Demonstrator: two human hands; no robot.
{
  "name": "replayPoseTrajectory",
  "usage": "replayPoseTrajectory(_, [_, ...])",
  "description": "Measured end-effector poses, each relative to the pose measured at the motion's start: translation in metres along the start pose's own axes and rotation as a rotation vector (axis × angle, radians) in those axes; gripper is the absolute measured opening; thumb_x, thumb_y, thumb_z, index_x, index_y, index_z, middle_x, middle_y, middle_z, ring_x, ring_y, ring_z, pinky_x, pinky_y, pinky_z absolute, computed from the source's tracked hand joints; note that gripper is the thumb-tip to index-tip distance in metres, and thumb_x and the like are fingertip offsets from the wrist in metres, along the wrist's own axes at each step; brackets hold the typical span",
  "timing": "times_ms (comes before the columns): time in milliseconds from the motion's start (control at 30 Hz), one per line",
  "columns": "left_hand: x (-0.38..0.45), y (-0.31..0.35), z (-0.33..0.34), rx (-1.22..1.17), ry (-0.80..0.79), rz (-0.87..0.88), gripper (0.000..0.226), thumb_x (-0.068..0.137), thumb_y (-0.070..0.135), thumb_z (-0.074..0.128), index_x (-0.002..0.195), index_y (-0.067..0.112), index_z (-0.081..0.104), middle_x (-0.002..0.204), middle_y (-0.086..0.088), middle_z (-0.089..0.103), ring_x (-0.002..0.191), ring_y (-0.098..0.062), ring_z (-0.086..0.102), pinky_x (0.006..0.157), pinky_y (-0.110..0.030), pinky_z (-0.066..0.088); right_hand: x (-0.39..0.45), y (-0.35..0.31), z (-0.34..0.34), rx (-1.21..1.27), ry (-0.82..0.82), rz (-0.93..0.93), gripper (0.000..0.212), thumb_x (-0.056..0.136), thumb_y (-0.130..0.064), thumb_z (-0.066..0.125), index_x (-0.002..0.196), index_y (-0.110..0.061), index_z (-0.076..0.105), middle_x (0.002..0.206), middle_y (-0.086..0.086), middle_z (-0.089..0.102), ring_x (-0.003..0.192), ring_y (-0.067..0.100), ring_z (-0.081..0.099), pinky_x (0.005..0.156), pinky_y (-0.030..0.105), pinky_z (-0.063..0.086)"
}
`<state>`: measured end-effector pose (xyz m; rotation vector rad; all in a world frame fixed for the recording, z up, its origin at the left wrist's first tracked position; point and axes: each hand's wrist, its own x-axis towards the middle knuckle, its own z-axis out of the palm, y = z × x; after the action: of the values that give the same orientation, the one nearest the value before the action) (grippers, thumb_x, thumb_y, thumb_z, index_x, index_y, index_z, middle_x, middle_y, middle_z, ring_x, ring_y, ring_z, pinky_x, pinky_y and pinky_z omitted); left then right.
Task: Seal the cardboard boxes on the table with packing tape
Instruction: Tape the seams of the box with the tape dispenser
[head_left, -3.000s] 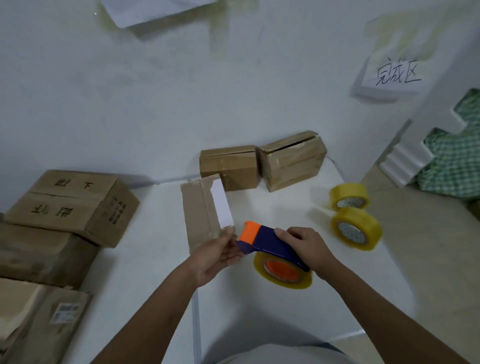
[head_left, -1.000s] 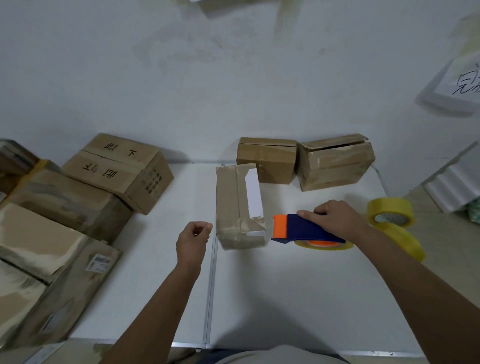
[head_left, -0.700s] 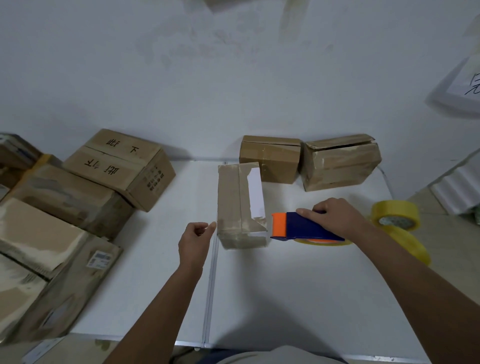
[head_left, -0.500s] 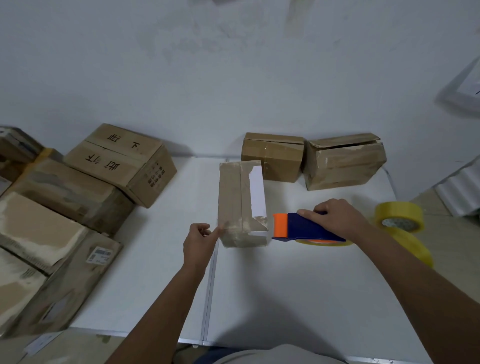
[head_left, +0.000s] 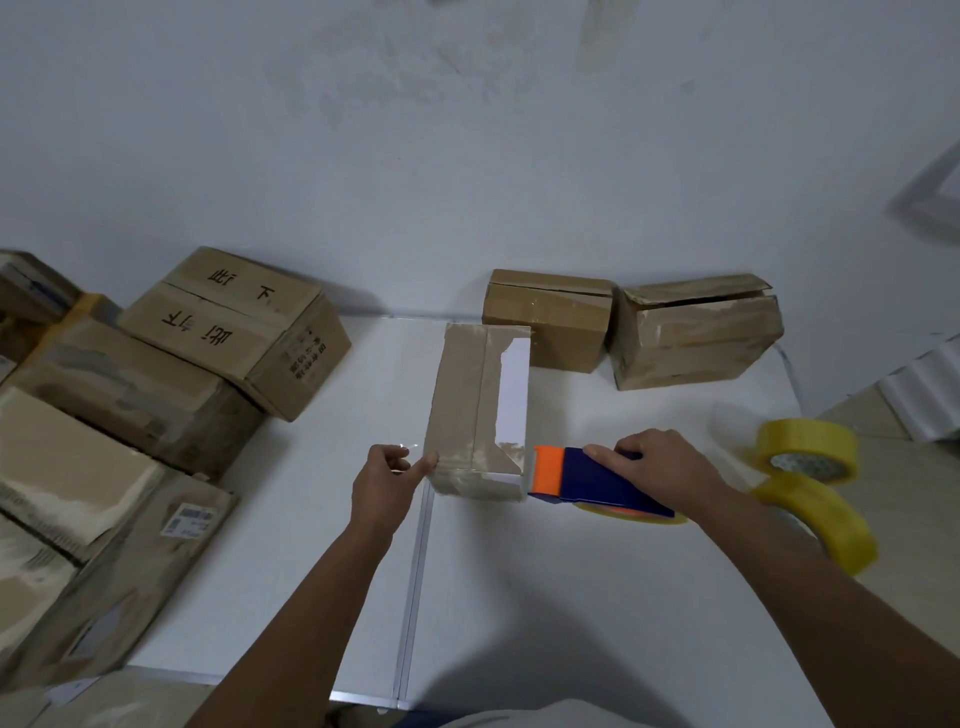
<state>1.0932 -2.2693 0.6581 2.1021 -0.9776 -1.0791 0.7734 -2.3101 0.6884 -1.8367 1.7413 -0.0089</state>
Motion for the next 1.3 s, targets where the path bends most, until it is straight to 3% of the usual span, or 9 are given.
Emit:
replayPoseTrajectory(467, [0.019, 0.008, -0.008, 0.169, -0.135, 0.004, 0.057, 0.088, 0.048, 0.068, 0.129, 0.012, 0.050, 0.116, -0.001, 0.060, 0.111, -0.020, 0.056, 0.082, -0.028, 0.041, 0.000, -0.005, 0.006, 0.014, 0.010, 0.028, 0.060, 0.090, -0.070, 0.038, 0.076, -0.022, 0.070, 0.066, -0.002, 0.066, 0.064, 0.010, 0.063, 0.063, 0.022, 0.046])
replayPoseTrajectory(600, [0.024, 0.010, -0.011, 0.219, -0.144, -0.005, 0.108, 0.081, 0.051, 0.074, 0.158, 0.017, 0.007, 0.161, -0.014, 0.022, 0.146, -0.033, 0.028, 0.111, -0.045, 0.034, -0.002, -0.006, 0.006, 0.012, 0.010, 0.042, 0.060, 0.090, -0.070, 0.038, 0.079, -0.021, 0.071, 0.068, -0.002, 0.067, 0.065, 0.010, 0.064, 0.065, 0.023, 0.048])
replayPoseTrajectory(667, [0.018, 0.009, -0.012, 0.461, -0.031, 0.197, 0.107, 0.085, 0.062, 0.062, 0.159, 0.021, -0.004, 0.166, -0.012, 0.003, 0.150, -0.033, 0.018, 0.116, -0.051, 0.026, -0.002, -0.006, 0.008, 0.009, 0.008, 0.055, 0.062, 0.090, -0.070, 0.037, 0.081, -0.020, 0.071, 0.070, -0.002, 0.068, 0.066, 0.011, 0.064, 0.068, 0.024, 0.050])
replayPoseTrajectory(733, [0.007, 0.010, -0.007, 0.699, 0.054, 0.639, 0.084, 0.096, 0.064, 0.038, 0.158, 0.027, -0.006, 0.166, -0.005, 0.001, 0.152, -0.029, 0.009, 0.118, -0.053, 0.019, -0.001, -0.006, 0.010, 0.003, 0.013, 0.061, 0.064, 0.090, -0.071, 0.036, 0.081, -0.019, 0.071, 0.070, -0.001, 0.068, 0.066, 0.011, 0.065, 0.070, 0.026, 0.052])
replayPoseTrajectory(833, [-0.007, 0.010, 0.012, 0.839, -0.323, 1.090, 0.063, 0.102, 0.051, 0.025, 0.157, 0.033, 0.001, 0.166, 0.008, -0.001, 0.153, -0.014, -0.007, 0.124, -0.049, 0.005, -0.002, -0.006, 0.012, 0.004, 0.014, 0.063, 0.066, 0.090, -0.072, 0.035, 0.079, -0.017, 0.071, 0.067, 0.000, 0.067, 0.064, 0.012, 0.064, 0.066, 0.023, 0.049])
replayPoseTrajectory(900, [-0.003, 0.000, 0.022, 0.983, -0.492, 1.103, 0.063, 0.103, 0.051, 0.024, 0.159, 0.032, 0.000, 0.166, 0.011, -0.006, 0.151, -0.010, -0.015, 0.124, -0.049, -0.001, -0.004, -0.006, 0.011, 0.014, 0.008, 0.070, 0.065, 0.091, -0.071, 0.035, 0.080, -0.017, 0.071, 0.068, 0.000, 0.067, 0.065, 0.012, 0.065, 0.065, 0.023, 0.048])
replayPoseTrajectory(1100, [0.025, -0.009, 0.006, 1.034, -0.580, 1.155, 0.061, 0.107, 0.046, 0.030, 0.158, 0.036, -0.001, 0.165, 0.017, -0.010, 0.151, -0.009, -0.015, 0.122, -0.047, -0.007, -0.013, -0.013, 0.014, 0.049, -0.021, 0.080, 0.057, 0.093, -0.067, 0.038, 0.074, -0.020, 0.065, 0.065, -0.005, 0.061, 0.063, 0.011, 0.061, 0.059, 0.020, 0.040])
replayPoseTrajectory(1233, [0.026, 0.016, 0.010, 0.906, -0.541, 1.229, 0.043, 0.105, 0.040, 0.032, 0.146, 0.032, 0.044, 0.155, 0.012, 0.038, 0.146, -0.010, 0.027, 0.122, -0.046, 0.014, -0.019, -0.014, 0.019, 0.073, -0.074, 0.083, 0.060, 0.091, -0.069, 0.038, 0.077, -0.018, 0.066, 0.069, -0.001, 0.064, 0.065, 0.012, 0.062, 0.058, 0.019, 0.040])
replayPoseTrajectory(1300, [0.024, 0.034, 0.030, 0.882, -0.508, 1.231, 0.046, 0.105, 0.040, 0.028, 0.141, 0.025, 0.051, 0.153, 0.002, 0.042, 0.146, -0.016, 0.030, 0.122, -0.048, 0.020, -0.022, -0.010, 0.020, 0.110, -0.095, 0.088, 0.062, 0.089, -0.070, 0.041, 0.084, -0.015, 0.069, 0.075, 0.001, 0.067, 0.069, 0.013, 0.064, 0.059, 0.020, 0.043])
